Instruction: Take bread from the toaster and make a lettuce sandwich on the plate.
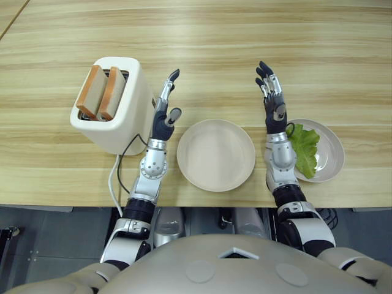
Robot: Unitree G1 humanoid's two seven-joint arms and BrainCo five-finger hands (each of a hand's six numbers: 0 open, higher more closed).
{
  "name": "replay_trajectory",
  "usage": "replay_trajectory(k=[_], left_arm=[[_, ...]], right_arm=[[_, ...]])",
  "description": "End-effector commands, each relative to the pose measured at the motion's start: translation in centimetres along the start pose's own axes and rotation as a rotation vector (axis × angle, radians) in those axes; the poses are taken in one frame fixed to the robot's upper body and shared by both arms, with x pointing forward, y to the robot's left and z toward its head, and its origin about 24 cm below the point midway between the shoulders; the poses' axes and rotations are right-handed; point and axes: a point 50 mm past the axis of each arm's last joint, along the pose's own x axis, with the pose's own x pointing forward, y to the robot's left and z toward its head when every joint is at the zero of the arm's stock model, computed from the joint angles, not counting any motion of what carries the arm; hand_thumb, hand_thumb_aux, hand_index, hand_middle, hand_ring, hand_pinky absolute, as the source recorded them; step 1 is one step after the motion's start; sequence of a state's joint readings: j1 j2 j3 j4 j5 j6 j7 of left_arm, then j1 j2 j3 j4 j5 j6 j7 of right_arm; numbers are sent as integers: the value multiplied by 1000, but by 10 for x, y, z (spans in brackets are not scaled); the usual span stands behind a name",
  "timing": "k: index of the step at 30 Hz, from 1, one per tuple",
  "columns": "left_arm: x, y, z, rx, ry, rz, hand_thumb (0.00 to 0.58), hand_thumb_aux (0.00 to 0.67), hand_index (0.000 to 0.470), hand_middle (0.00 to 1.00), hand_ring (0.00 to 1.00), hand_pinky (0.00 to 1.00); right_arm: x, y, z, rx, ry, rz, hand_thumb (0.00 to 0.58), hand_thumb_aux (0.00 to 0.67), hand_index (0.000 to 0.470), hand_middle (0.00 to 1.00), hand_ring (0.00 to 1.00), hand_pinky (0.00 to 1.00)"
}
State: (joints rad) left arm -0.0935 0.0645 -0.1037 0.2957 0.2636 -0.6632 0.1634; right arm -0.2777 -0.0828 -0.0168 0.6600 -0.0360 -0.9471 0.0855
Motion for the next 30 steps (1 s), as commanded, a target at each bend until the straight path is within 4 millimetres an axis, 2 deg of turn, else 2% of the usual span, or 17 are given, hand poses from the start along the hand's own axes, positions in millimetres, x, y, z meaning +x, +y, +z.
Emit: replay_trajectory(k=[1, 30], left_arm=[[-3, 1, -4, 8, 26, 1, 0, 0, 0, 0, 0, 0], [-3, 2, -4, 14, 23, 1, 0, 0, 0, 0, 0, 0]], right_arm=[[0, 0, -2, 5, 13, 1, 0, 0, 0, 0, 0, 0], [0, 1, -2, 7, 11, 2, 0, 0, 0, 0, 0, 0]])
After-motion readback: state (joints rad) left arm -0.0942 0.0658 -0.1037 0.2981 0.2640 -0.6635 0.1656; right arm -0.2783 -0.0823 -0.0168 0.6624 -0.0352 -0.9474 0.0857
